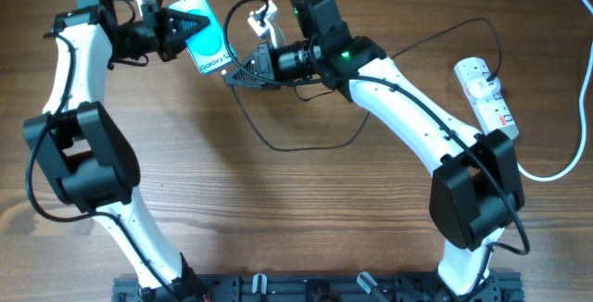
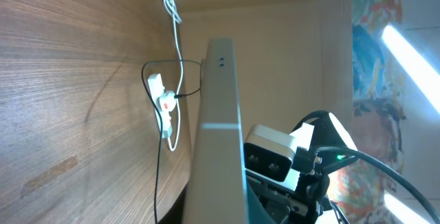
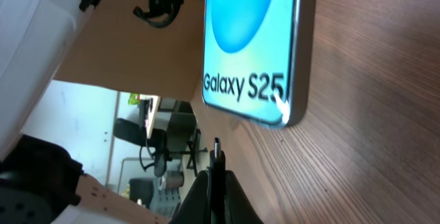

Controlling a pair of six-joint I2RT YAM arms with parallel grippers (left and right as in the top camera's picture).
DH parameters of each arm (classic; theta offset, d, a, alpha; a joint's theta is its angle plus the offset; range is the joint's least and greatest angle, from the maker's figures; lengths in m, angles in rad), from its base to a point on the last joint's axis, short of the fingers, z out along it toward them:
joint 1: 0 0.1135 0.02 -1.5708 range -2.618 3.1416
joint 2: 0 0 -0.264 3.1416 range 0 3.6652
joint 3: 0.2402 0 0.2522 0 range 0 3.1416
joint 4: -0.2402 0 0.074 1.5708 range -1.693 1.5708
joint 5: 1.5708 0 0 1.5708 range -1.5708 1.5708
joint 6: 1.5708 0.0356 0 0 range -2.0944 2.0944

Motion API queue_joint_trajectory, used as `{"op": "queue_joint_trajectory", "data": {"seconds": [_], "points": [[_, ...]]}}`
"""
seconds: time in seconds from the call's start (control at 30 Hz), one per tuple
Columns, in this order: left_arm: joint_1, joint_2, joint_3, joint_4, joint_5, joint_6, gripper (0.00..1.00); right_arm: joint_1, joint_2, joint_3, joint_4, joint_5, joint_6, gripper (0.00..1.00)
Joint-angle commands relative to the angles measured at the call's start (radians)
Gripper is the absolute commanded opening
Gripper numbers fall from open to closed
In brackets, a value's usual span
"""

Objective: Plug charger to phone and switch on socket

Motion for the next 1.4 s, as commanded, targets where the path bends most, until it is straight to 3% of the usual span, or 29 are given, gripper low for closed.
{"op": "queue_joint_trajectory", "data": {"seconds": [0.0, 0.4, 1.37], "points": [[-0.013, -0.022, 0.008, -0.003, 0.056, 0.012, 0.04, 0.006, 0.021, -0.006, 0.017, 0.012, 0.039, 0.04], [0.002, -0.022, 0.008, -0.004, 0.056, 0.012, 0.04, 0.005, 0.032, -0.024, 0.040, -0.082, -0.015, 0.04], [-0.036, -0.022, 0.008, -0.004, 0.056, 0.012, 0.04, -0.026, 0.033, -0.051, 0.093, -0.061, 0.045, 0.04]]}}
